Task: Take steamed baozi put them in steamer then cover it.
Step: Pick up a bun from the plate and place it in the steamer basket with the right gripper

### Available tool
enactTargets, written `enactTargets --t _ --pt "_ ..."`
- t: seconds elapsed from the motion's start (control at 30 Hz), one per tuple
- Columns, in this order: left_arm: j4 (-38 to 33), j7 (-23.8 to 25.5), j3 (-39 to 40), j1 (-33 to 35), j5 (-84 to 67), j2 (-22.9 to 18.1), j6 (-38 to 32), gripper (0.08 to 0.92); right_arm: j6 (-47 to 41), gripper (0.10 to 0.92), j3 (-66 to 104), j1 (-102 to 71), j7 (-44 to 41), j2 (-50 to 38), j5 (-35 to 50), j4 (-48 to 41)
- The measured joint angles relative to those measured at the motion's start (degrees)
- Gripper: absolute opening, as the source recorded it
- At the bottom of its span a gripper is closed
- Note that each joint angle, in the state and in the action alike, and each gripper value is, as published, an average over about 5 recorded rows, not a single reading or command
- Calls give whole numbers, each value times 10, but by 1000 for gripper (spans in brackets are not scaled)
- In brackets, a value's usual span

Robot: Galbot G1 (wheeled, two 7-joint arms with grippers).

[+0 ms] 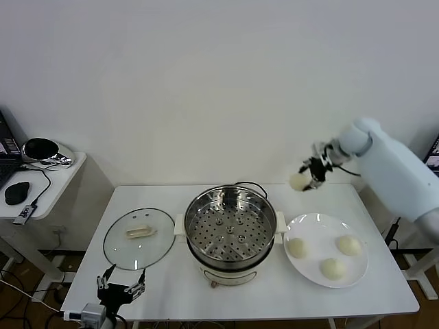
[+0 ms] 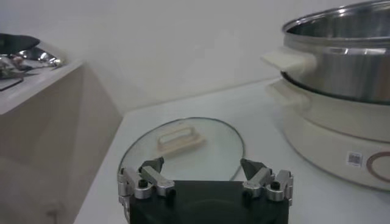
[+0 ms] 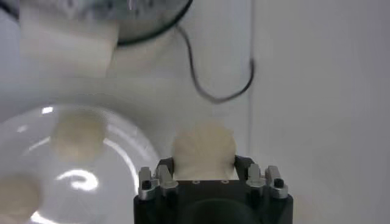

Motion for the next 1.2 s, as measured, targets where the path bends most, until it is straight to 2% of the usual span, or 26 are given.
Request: enactTargets --t 0.27,0.67,0.9,1.2 --pt "-4 -8 -3 7 -3 -7 -2 823 118 611 -23 37 -47 81 29 -42" --pt "-6 -19 -8 21 -4 -14 -3 823 347 611 -57 41 -63 141 3 -7" --pt "-10 -23 -7 29 0 -20 -4 823 415 611 -68 27 -52 160 -53 13" --pt "-18 -27 -3 34 3 -27 -8 823 458 611 -75 6 -45 182 -105 2"
